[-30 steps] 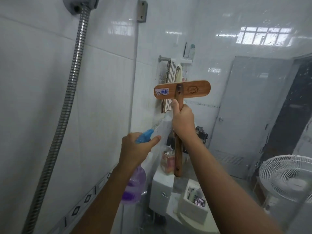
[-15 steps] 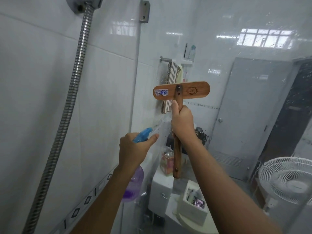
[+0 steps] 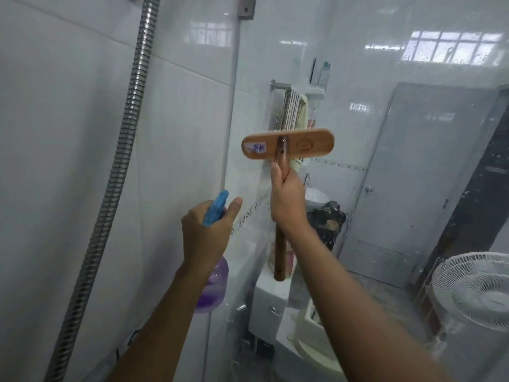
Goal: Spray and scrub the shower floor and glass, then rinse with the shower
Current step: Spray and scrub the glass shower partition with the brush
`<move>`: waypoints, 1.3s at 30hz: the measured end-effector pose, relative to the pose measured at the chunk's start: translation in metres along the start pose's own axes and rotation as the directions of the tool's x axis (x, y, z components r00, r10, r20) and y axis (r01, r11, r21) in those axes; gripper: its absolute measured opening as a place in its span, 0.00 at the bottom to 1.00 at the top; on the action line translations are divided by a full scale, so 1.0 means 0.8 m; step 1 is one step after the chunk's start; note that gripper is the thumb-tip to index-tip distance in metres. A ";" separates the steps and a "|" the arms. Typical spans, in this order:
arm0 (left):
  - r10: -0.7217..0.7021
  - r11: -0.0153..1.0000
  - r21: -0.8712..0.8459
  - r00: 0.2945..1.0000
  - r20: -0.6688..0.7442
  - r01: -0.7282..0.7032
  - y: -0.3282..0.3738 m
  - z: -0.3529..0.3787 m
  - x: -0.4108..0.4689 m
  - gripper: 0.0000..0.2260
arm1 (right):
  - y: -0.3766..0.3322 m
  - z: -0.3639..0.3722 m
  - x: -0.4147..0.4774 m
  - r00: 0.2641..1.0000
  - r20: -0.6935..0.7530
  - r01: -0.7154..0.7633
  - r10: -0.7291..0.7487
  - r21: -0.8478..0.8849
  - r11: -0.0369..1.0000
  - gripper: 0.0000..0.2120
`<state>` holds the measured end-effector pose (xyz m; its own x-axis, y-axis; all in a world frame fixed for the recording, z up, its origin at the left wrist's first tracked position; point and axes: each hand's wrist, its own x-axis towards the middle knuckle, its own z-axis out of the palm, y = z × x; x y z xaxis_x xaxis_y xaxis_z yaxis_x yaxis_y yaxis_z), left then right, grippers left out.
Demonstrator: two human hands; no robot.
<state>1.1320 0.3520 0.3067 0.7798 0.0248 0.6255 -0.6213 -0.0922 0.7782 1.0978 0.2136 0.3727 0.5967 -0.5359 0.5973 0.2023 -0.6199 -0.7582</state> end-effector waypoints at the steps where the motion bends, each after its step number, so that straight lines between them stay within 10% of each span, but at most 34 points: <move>1: 0.004 1.000 0.000 1.000 -0.006 -0.004 -0.002 -0.004 -0.001 0.14 | 0.018 0.011 -0.019 1.000 -0.004 -0.011 0.011 0.007 1.000 0.17; 8: 0.019 0.998 0.055 0.999 -0.026 -0.017 -0.021 -0.019 -0.007 0.12 | 0.127 0.072 -0.149 0.940 0.102 -0.332 0.326 0.048 0.942 0.21; 16: 0.018 0.998 0.054 1.000 -0.007 -0.018 -0.018 -0.022 -0.004 0.11 | -0.006 0.082 -0.008 0.993 -0.028 -0.107 0.111 0.133 0.985 0.17; 25: -0.021 0.997 0.069 0.999 -0.032 0.023 -0.023 -0.028 -0.010 0.11 | 0.127 0.100 -0.162 0.933 0.114 -0.341 0.340 -0.014 0.940 0.16; 34: -0.050 0.998 0.022 0.999 -0.019 0.051 -0.030 -0.021 -0.014 0.09 | -0.005 0.071 0.003 0.996 -0.014 -0.084 0.087 0.146 0.986 0.16; 39: -0.090 0.996 -0.020 0.995 0.052 0.091 -0.040 -0.015 -0.030 0.11 | 0.078 0.078 -0.082 0.983 0.027 -0.182 0.180 0.121 0.976 0.16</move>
<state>1.1318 0.3663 0.2676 0.8356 -0.0189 0.5491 -0.5490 -0.0693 0.8330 1.1198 0.2461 0.2696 0.6440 -0.6232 0.4437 0.1830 -0.4377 -0.8803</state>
